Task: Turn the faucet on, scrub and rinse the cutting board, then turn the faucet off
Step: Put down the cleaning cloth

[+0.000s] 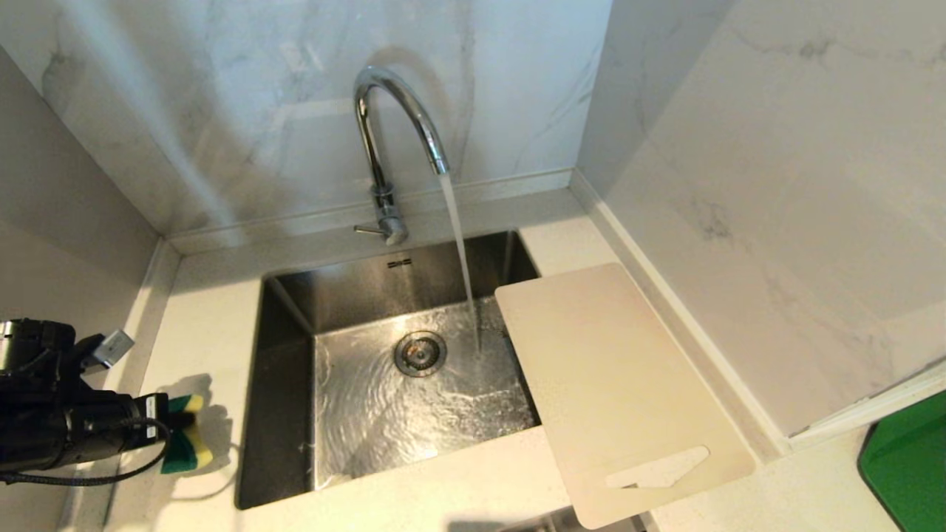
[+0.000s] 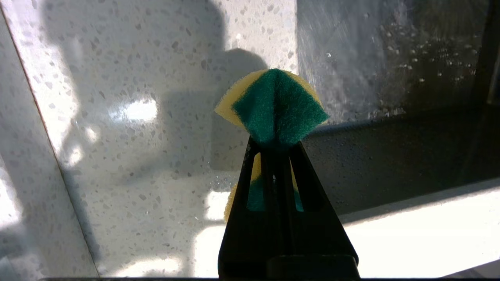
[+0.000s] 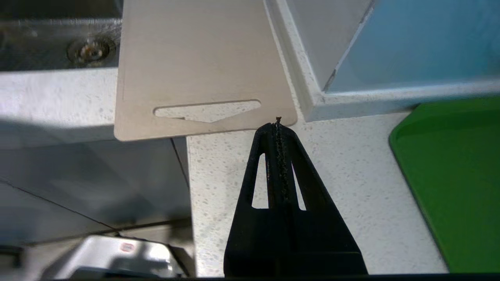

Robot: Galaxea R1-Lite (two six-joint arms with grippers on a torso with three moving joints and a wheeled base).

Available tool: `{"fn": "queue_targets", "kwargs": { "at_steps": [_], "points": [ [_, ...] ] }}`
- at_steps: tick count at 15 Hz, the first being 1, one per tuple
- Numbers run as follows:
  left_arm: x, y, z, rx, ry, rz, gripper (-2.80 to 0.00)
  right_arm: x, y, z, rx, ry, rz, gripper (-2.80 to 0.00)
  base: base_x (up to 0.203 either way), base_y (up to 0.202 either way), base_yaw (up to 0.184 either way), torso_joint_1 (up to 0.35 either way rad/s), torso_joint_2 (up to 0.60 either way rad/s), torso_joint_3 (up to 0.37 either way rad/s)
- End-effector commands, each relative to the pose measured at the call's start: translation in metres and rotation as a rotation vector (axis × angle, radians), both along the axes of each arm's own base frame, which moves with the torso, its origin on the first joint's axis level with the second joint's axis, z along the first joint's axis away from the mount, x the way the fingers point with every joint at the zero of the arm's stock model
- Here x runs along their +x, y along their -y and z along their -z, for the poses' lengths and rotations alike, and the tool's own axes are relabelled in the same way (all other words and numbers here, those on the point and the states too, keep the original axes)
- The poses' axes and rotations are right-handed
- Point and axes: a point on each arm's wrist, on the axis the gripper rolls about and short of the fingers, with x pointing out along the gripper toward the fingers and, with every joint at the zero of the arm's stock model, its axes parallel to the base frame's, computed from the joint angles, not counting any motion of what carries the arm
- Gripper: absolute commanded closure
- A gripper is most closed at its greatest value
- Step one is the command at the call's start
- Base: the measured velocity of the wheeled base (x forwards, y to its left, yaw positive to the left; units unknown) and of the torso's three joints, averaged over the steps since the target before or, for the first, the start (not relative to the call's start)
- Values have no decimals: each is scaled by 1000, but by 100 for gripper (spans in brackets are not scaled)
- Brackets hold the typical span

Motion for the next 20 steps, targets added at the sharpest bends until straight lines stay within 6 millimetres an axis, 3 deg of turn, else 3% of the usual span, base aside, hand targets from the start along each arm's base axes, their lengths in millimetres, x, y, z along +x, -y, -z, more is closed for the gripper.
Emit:
{"fn": "queue_targets", "kwargs": {
  "at_steps": [1, 4, 17, 20],
  "points": [
    [-1, 0, 5, -2, -18, 4, 0, -1, 1, 1, 114, 8, 35, 0, 0, 0, 0, 0, 0, 0],
    [1, 10, 6, -4, -24, 36, 0, -1, 1, 1, 120, 9, 39, 0, 0, 0, 0, 0, 0, 0],
    [13, 5, 7, 126, -86, -11, 0, -1, 1, 1, 122, 10, 39, 0, 0, 0, 0, 0, 0, 0],
    [17, 4, -1, 142, -125, -3, 0, -1, 1, 1, 122, 10, 38, 0, 0, 0, 0, 0, 0, 0]
  ]
}}
